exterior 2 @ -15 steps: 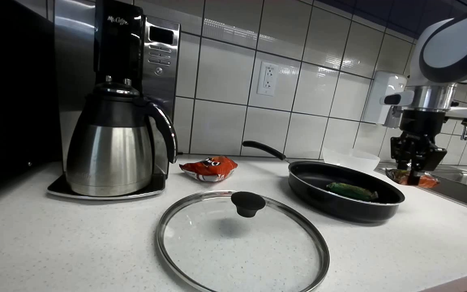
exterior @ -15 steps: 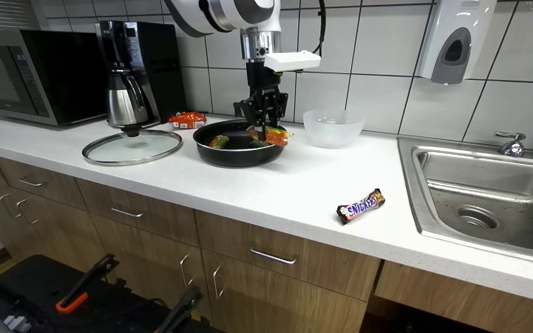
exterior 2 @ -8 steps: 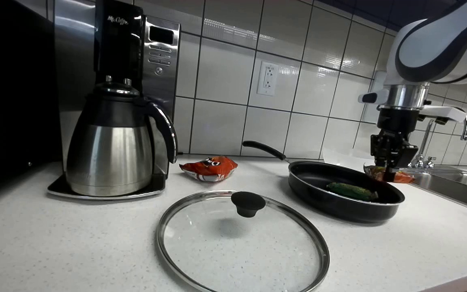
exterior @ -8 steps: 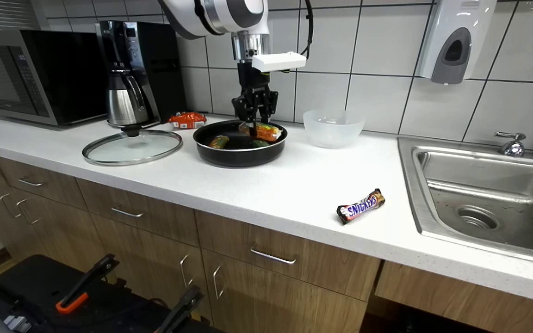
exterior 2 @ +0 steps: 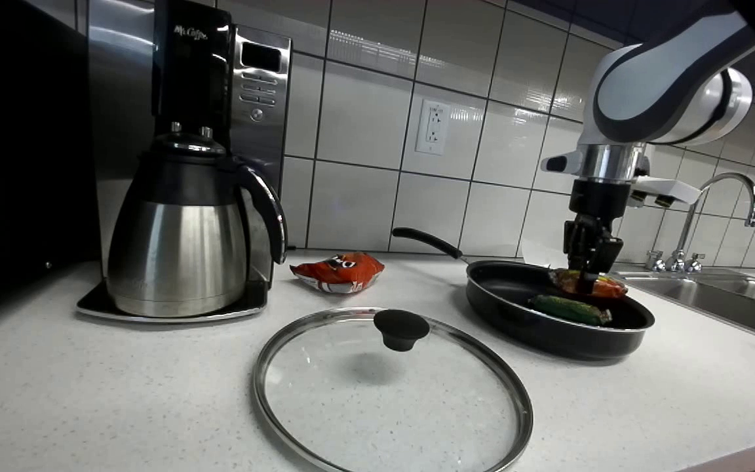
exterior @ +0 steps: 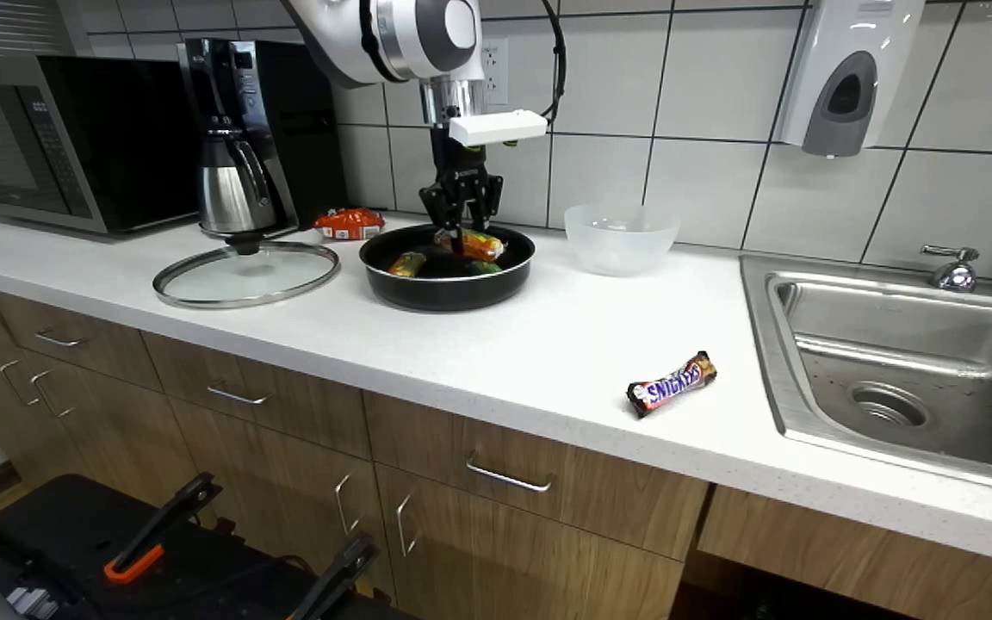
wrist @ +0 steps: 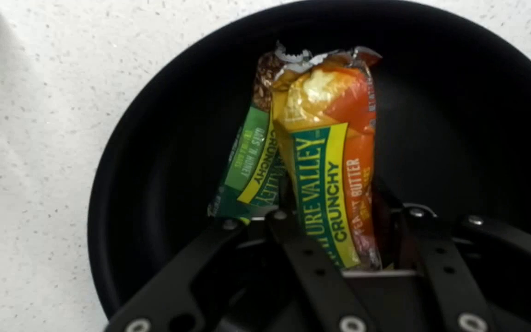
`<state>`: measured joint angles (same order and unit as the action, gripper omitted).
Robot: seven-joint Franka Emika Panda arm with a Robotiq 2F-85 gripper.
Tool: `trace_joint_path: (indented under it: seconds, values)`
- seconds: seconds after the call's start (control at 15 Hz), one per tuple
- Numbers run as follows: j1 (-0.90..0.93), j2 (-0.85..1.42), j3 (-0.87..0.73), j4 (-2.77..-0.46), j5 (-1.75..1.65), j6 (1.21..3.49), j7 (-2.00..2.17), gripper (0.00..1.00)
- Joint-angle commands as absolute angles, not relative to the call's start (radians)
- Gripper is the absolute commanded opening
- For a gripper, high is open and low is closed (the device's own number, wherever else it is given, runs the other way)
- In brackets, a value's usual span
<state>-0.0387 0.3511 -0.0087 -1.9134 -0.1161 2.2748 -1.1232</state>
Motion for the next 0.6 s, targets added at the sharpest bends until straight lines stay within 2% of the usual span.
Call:
trace_joint_path:
  seconds: [0.0, 0.53]
  values:
    - [-0.026, 0.388, 0.008, -1.849, -0.135, 2.226, -1.033, 0.16]
    - [-0.007, 0.458, 0.011, -1.817, -0.155, 2.247, -0.872, 0.16]
